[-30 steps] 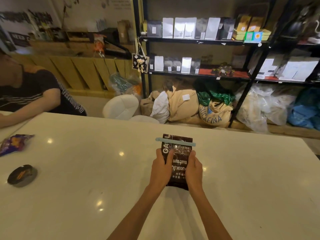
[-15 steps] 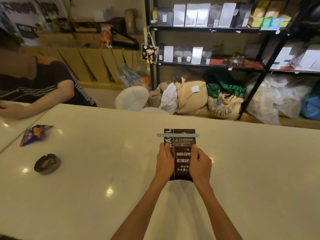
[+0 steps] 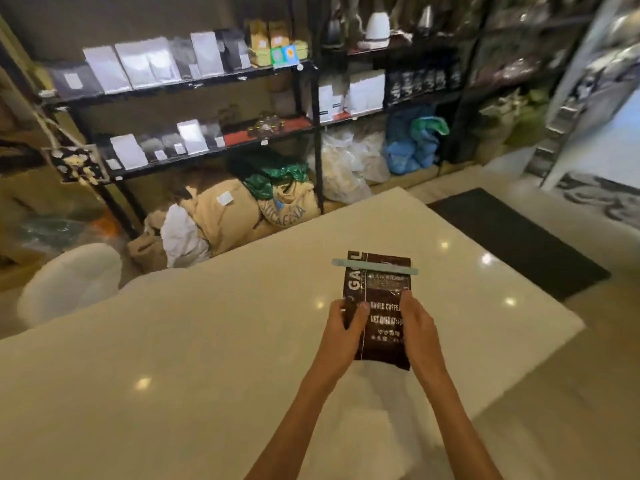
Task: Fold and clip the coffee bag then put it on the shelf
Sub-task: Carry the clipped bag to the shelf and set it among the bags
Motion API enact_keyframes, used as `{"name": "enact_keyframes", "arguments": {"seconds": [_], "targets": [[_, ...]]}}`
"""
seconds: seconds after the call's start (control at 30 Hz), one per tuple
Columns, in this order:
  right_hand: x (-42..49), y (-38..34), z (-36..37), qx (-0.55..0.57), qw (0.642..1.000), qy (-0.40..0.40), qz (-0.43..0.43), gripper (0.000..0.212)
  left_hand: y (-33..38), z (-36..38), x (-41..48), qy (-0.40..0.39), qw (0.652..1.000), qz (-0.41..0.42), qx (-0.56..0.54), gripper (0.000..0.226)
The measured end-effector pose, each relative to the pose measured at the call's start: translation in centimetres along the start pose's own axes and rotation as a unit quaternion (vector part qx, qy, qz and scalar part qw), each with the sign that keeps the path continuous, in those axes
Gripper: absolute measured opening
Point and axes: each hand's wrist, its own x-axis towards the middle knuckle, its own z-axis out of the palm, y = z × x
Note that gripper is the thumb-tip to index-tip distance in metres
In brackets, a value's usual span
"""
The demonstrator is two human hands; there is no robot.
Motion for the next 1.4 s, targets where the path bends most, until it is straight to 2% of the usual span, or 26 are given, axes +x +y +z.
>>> {"name": "enact_keyframes", "arguments": {"seconds": [0.1,0.3,0.37,0.43,0.53,0.63,0.83,1.07,1.17,1.23,1.33,1.4], "targets": [[-1.5,-0.1,-10.4,-0.014,0.999,0.029,-0.041,0.063,0.6,10.3,0.4,-0.048,0.998,0.029,0.010,0.030],[-5.9,1.8,-32.0,0.001,0.967,0.254,-0.033,0.026,-0.9,33.6,-1.8,-0.237,0.971,0.036,0.017,0.027],[-7.1,3.0,-38.0,0.010,0.949,0.313,-0.037,0.033,-1.8,40.0,-2.5,-0.293,0.955,0.032,0.020,0.035],[-8.4,4.3,-43.4,0.025,0.932,0.361,-0.032,0.032,-2.4,46.0,-3.8,-0.348,0.937,0.021,0.012,0.039],[-8.4,5.5,-50.3,0.034,0.909,0.414,-0.028,0.026,-2.8,53.9,-4.3,-0.421,0.906,0.040,0.010,0.026],[-6.6,6.0,-55.1,0.022,0.901,0.434,-0.014,0.028,-3.3,59.5,-3.1,-0.434,0.900,0.041,0.003,0.022],[4.9,6.3,-65.7,-0.031,0.900,0.434,-0.025,0.020,-3.5,71.2,6.5,-0.414,0.908,0.060,0.002,0.015],[25.9,0.1,-72.5,-0.077,0.940,0.325,-0.069,0.034,3.0,79.1,23.9,-0.289,0.951,0.108,-0.016,0.026],[35.7,-3.1,-72.4,-0.095,0.959,0.249,-0.092,0.043,6.5,79.4,31.2,-0.208,0.973,0.095,-0.043,0.026],[42.1,-4.7,-71.1,-0.092,0.972,0.188,-0.103,0.038,8.2,78.4,36.3,-0.153,0.982,0.102,-0.040,0.028],[51.8,-6.4,-67.9,-0.086,0.984,0.100,-0.119,0.046,10.2,76.1,44.1,-0.068,0.991,0.113,-0.037,0.035],[57.8,-7.2,-65.5,-0.082,0.987,0.047,-0.130,0.044,11.2,74.3,48.9,-0.026,0.992,0.114,-0.042,0.037]]}}
